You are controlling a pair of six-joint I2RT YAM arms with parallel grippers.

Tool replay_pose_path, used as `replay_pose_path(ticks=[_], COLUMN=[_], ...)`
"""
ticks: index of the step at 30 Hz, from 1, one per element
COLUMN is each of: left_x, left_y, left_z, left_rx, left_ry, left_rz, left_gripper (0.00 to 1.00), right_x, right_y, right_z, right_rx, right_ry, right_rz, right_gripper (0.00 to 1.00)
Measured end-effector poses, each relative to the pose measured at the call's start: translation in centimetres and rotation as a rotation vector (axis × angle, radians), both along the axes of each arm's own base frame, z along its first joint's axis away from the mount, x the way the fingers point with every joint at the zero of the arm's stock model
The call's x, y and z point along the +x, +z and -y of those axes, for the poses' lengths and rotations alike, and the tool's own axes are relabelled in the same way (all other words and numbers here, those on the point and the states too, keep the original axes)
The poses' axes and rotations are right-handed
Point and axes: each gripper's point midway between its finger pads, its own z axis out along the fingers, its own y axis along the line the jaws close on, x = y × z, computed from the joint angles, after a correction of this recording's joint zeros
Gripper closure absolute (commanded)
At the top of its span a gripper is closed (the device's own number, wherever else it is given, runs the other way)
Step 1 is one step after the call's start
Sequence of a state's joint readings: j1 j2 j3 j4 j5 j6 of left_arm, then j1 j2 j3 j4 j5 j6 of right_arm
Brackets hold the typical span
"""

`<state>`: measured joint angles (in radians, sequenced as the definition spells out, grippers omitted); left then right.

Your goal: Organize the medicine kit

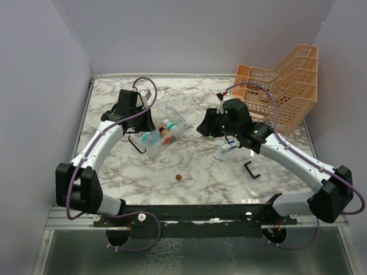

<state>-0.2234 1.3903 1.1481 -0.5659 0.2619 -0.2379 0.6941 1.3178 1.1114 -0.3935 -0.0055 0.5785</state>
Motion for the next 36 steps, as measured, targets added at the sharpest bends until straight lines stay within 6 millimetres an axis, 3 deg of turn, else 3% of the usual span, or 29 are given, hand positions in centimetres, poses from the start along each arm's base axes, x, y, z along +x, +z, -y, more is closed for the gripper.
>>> replay_pose_path(ticks=[8,22,25,29,36], left_x=[-0.4,-0.8,-1.1,-1.5,-0.9], left_y=[-3.3,-4.7,-5.5,-6.1,-6.2], left_z=[0.3,1.0,1.0,0.5,-1.2], left_rx=[-0.025,-0.158,-0.156,-0.129,-0.033], left_ry=[-0.034,-0.080,-0.079,-0.060,0.008], left_rz=[-0.113,-0.215,-0.250,-0.280,-0.271], left_gripper=[1.00,0.92,0.85,0.64,0.56], right_x=[-0.2,-0.3,-0.3,-0.3,-0.3], right_y=[0.3,-0.4,-0.7,-1.0,-1.1], right_z=[-0.5,-1.2,-1.4,-1.4,-1.5], right_rx=[0.020,0.039,0.040,0.037,0.042], right_ry=[0.028,0.046,0.047,0.046,0.048], right_rz=[0.006,-0.024,-0.034,-0.042,-0.046], right_gripper=[0.53,0.53,0.53,0.54,0.54])
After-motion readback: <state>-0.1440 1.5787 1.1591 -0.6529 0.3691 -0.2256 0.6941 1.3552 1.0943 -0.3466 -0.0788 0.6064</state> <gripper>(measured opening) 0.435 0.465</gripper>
